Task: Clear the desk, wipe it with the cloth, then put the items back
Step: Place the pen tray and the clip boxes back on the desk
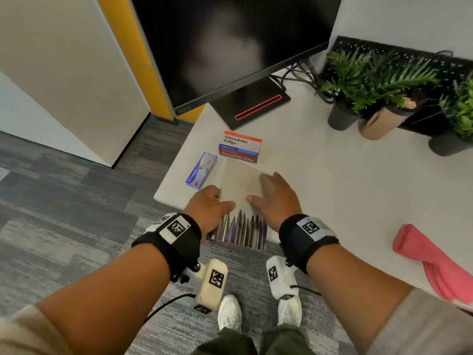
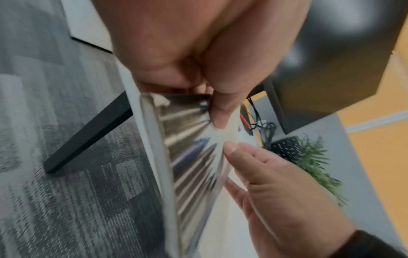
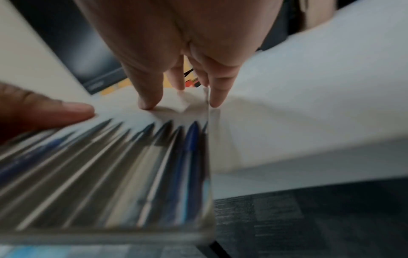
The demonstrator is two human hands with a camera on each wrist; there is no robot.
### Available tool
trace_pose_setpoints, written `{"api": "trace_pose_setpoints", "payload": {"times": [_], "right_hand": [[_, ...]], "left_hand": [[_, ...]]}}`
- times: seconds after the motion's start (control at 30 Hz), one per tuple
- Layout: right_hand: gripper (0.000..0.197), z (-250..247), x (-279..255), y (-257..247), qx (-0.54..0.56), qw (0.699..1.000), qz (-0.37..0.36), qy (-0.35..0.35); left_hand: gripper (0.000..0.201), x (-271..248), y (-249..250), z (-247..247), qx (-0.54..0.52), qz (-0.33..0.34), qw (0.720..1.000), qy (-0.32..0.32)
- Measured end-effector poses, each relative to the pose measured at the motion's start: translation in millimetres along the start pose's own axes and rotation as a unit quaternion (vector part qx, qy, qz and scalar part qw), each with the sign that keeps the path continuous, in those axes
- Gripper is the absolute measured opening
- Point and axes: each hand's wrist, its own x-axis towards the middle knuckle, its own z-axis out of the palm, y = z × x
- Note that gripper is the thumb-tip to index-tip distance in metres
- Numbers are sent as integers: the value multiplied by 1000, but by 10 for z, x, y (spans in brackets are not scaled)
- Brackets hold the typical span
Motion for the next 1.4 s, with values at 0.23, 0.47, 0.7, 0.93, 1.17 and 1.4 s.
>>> {"api": "trace_pose_setpoints", "payload": {"times": [0.23, 0.47, 0.7, 0.93, 1.17, 1.4], "right_hand": [[39, -816, -114, -34, 548, 834, 66, 18], [21, -1829, -239, -298, 492, 855, -17, 163], [37, -2260, -561, 348, 431, 895, -51, 106], [25, -2598, -484, 1480, 416, 889, 86, 172], [26, -2793, -80, 2379, 379, 883, 208, 184], [74, -3099, 324, 2722, 43, 975, 197, 92]], "left_hand": [[33, -73, 669, -34, -56, 124, 984, -118], [38, -222, 1287, 367, -26, 169, 958, -230], [32, -224, 1801, 1109, -88, 154, 950, -258], [14, -73, 2080, 2171, 47, 75, 964, -249], [13, 328, 2220, 3041, 146, 20, 968, -205], [52, 851, 2182, 3426, 391, 98, 908, -109]]}}
